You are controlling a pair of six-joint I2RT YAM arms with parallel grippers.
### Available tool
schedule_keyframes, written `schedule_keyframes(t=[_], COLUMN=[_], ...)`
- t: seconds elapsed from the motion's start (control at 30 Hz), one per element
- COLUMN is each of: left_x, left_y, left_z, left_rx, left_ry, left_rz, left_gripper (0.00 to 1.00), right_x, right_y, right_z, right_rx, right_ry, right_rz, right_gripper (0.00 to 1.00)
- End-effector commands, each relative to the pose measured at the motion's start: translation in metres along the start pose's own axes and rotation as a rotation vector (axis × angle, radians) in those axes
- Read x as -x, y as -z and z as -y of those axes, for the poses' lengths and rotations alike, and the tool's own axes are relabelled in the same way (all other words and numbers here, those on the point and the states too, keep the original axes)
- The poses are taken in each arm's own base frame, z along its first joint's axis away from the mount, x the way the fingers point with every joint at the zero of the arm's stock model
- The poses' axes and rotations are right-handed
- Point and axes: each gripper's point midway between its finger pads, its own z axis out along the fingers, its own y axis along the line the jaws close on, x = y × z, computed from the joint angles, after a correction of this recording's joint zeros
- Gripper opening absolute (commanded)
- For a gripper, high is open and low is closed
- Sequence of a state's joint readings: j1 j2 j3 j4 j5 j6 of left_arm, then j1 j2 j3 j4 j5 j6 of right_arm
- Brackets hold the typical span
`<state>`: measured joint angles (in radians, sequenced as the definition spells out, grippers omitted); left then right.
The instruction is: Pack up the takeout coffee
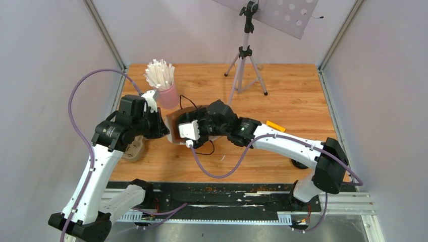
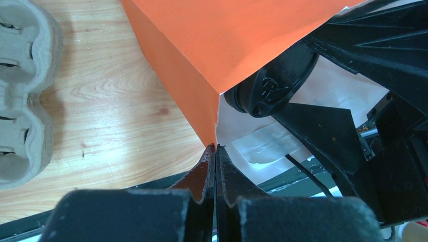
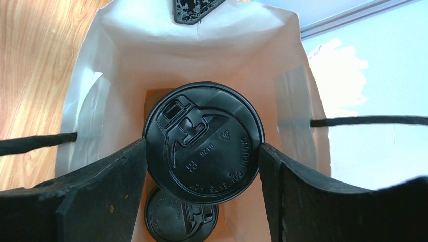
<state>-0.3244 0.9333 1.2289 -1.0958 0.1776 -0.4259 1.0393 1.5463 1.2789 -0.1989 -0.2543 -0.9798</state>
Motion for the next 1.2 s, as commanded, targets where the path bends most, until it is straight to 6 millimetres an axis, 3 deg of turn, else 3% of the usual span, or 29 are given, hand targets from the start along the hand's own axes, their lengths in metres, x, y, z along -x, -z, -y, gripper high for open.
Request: schedule_keyframes(t=[0.0, 0.5, 0.93, 1.17], left_x=[0.000, -0.020, -0.030, -0.030], left_y=[0.001, 0.008, 0.008, 0.006], left_z=[0.001, -0.021, -0.013, -0.008], left_rx=[-0.026, 0.077, 0.021, -0.009], left_ry=[-0.039, -0.050, -0.024, -0.013], left_rz=[0.018, -0.036, -0.044, -0.038], left_gripper=[0.00, 0.00, 0.00, 0.00], right_x=[0.021, -0.003, -0.035, -0.049], right_y=[-0.006, -0.050, -0.075, -0.079], right_z=[0.021, -0.023, -0.038, -0.044], right_rx=[-0.047, 0.067, 0.093, 0.104], right_ry=[0.068, 0.151, 0.236, 0.245], right_rz=[0.093, 0.136, 0.022, -0.021], right_gripper=[0.63, 0.63, 0.63, 0.63])
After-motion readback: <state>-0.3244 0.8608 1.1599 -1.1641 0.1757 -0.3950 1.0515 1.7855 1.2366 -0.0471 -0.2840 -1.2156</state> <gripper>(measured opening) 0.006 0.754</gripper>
